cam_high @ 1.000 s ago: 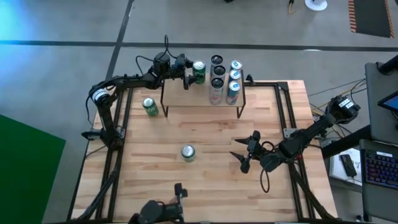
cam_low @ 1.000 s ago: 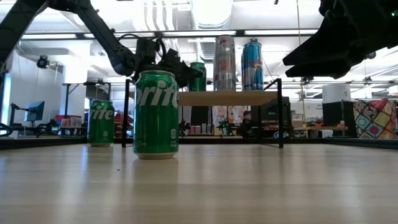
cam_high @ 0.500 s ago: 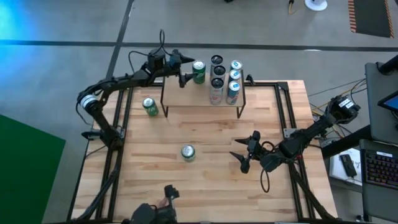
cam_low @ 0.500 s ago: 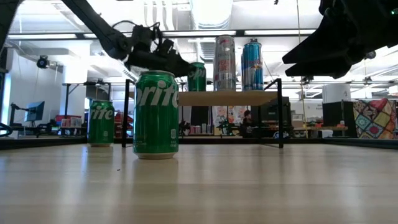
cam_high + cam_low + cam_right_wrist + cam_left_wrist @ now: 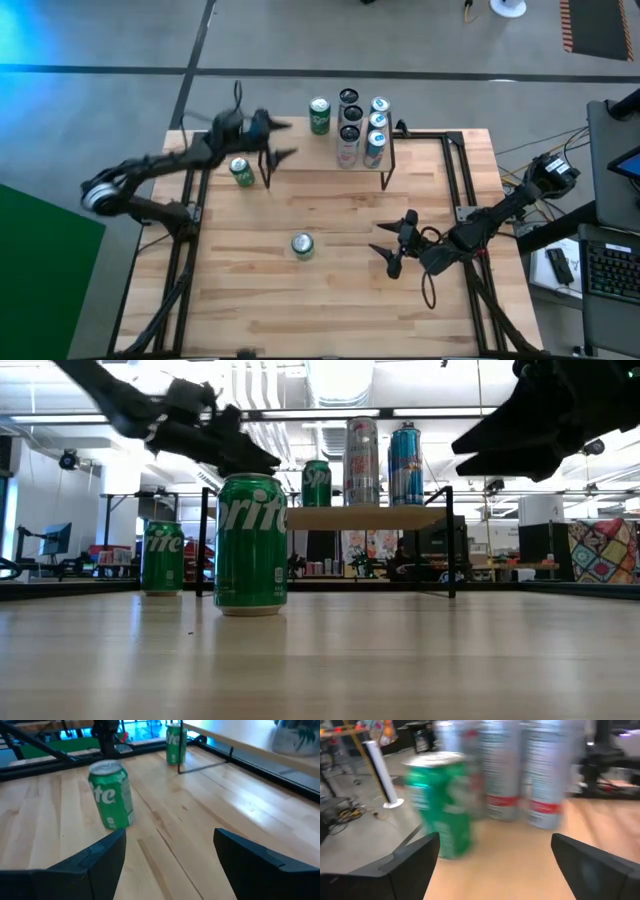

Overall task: Sort soda cans
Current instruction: Put the bottom green soda can on the shelf and align it with other green soda can

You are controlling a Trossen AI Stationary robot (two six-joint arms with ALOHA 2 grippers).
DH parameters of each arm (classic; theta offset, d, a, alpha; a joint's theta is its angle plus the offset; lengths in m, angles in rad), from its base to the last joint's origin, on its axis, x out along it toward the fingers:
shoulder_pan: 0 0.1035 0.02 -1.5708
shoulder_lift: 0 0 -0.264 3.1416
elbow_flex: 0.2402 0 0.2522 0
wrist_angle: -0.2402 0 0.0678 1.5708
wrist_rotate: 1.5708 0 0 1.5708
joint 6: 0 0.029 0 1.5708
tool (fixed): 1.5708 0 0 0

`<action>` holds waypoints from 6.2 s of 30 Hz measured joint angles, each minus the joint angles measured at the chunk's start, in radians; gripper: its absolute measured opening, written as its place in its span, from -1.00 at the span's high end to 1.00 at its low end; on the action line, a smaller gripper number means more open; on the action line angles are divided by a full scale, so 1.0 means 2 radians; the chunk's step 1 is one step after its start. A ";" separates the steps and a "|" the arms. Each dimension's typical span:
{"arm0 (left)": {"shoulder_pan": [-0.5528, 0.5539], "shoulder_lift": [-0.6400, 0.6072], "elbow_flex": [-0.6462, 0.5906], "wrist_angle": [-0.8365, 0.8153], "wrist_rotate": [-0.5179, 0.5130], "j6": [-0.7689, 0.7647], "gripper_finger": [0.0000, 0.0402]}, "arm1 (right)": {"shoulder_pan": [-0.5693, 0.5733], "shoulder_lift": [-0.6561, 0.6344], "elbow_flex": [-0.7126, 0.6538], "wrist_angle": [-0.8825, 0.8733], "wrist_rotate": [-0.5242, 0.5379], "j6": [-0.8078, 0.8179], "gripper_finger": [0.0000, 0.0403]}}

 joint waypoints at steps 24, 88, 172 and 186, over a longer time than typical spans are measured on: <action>-0.510 -0.195 -0.280 0.133 -0.421 -0.101 -0.73 | 0.009 0.065 0.000 0.231 -0.019 -0.159 -0.43; -0.547 0.035 -0.230 0.350 -0.394 -0.153 -0.73 | -0.087 0.216 0.068 0.207 -0.144 -0.072 -0.73; -0.197 0.042 0.053 0.028 -0.309 -0.072 -0.52 | -0.084 0.203 0.106 0.045 -0.168 -0.015 -0.72; -0.154 0.089 0.053 0.081 -0.297 -0.101 -0.59 | -0.085 0.203 0.106 0.046 -0.168 -0.015 -0.71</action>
